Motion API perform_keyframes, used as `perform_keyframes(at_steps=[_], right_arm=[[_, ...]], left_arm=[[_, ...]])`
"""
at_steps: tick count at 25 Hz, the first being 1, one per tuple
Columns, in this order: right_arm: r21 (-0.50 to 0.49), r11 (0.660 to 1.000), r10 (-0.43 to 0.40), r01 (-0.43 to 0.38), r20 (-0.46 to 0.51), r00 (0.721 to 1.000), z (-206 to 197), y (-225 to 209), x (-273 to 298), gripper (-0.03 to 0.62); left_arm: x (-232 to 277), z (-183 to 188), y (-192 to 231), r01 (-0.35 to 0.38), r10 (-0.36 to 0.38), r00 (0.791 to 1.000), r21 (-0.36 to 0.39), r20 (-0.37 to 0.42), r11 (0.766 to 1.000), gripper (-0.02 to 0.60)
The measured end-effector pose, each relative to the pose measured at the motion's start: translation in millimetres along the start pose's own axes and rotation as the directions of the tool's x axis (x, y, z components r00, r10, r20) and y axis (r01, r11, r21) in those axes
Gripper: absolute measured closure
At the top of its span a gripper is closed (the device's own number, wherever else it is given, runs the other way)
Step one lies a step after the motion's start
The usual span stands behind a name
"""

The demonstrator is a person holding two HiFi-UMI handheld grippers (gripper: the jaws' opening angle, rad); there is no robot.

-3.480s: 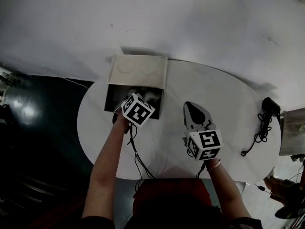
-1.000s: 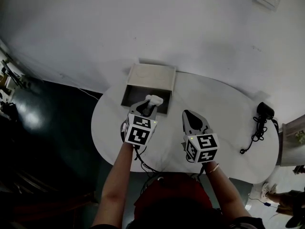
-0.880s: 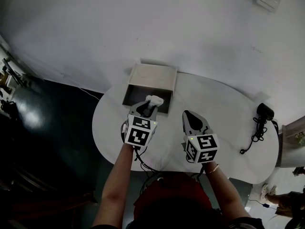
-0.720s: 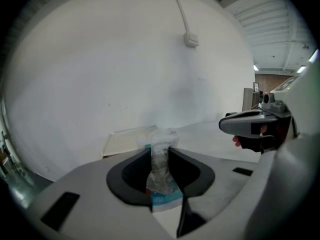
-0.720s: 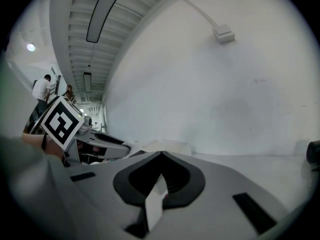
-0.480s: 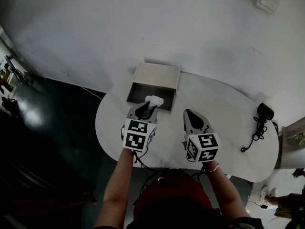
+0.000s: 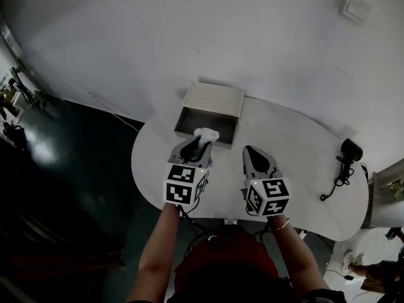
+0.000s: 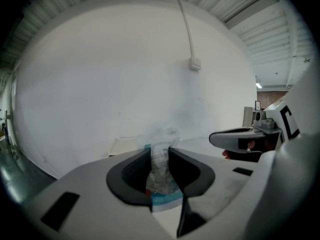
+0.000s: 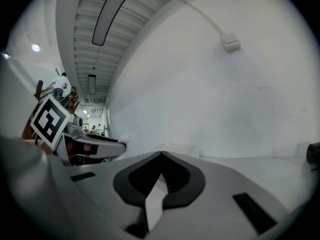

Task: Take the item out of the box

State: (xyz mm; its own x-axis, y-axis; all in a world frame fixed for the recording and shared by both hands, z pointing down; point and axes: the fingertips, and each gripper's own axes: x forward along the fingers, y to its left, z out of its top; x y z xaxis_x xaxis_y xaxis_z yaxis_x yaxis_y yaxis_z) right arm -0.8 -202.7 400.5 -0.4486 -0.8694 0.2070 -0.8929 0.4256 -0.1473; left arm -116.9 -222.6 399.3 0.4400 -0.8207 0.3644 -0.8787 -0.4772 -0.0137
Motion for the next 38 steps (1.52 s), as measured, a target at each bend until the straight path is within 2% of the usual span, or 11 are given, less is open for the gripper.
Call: perform_keyframes(at_steps=[14, 18, 25, 38], right_arm=[[-0.028, 1.0, 0.016, -0.015, 0.019, 1.0, 8, 32, -13, 0.58], [-0.039, 0.999, 0.028, -0.027, 0.03, 0.999, 11, 40, -16, 0.58], [-0.002, 0.999, 0.037, -0.037, 0.035, 0.999, 11, 49, -21, 0.58], [-0.031, 0.998, 0.048, -0.046, 0.041, 0.998, 10, 69, -30, 0.58]], left_arm=[[-51, 1, 11, -0.046, 0.052, 0.994, -0.068, 0.099, 0.997, 0.457], [-62, 0, 16, -0.064, 0.072, 0.991, -0.072, 0.116, 0.995, 0.457], [-82, -3, 17, -0.076, 0.088, 0.986, -0.084, 0.144, 0.994, 0.457], [-108, -15, 19, -0.104, 0.125, 0.977, -0.127, 0.171, 0.987, 0.457]])
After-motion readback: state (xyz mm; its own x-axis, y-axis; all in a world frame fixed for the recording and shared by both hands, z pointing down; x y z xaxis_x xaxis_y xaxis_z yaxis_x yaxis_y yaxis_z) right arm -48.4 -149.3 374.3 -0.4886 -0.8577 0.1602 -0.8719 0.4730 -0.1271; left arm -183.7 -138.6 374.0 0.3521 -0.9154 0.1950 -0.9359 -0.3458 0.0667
